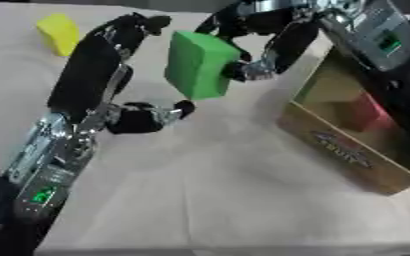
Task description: Pick up the objects with one hand, pass them to the other hand, and then place them into the box on the other side of the table.
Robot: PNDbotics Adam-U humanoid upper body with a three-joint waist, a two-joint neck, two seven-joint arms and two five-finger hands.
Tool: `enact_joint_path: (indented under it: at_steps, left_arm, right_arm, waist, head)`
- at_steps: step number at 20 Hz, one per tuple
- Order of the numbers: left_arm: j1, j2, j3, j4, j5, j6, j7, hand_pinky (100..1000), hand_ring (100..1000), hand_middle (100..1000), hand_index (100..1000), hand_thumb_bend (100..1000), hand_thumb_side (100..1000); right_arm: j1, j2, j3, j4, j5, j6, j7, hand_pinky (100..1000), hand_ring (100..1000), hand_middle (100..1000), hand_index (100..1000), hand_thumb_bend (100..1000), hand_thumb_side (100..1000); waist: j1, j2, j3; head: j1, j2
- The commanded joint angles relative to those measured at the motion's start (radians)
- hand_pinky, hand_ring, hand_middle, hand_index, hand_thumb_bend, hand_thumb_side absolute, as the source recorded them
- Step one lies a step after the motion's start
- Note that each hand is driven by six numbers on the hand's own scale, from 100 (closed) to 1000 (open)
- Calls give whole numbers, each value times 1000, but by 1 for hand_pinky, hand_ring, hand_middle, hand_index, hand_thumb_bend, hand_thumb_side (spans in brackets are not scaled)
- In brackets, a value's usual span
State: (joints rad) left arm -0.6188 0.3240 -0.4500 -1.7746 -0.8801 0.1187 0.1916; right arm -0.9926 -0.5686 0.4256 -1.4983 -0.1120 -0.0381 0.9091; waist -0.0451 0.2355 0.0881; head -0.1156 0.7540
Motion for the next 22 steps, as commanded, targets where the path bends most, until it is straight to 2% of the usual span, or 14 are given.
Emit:
enact_joint_path:
  at_steps: [1, 12, 22]
  left_arm:
    - [-1, 33, 24, -21, 2, 19, 13, 734, 729, 666, 873, 696, 307]
    - [49, 113, 60, -40, 46, 66, 22, 733, 728, 661, 871, 686, 330]
    - [81, 153, 82, -56, 60, 91, 23, 733, 729, 661, 868, 687, 330]
  right_arm:
    - [-11, -29, -22, -6, -3, 4, -2, 966, 591, 270, 392, 100, 309]
    - [30, -70, -81, -18, -24, 15, -2, 971, 585, 268, 390, 100, 286]
    - [108, -134, -184, -68, -66, 37, -2, 974, 578, 264, 389, 100, 251]
  waist:
    - [18, -8, -3]
    - [35, -14, -15]
    - [41, -14, -32]
  head:
    - [-2, -11]
    - [-22, -10]
    - [-33, -22]
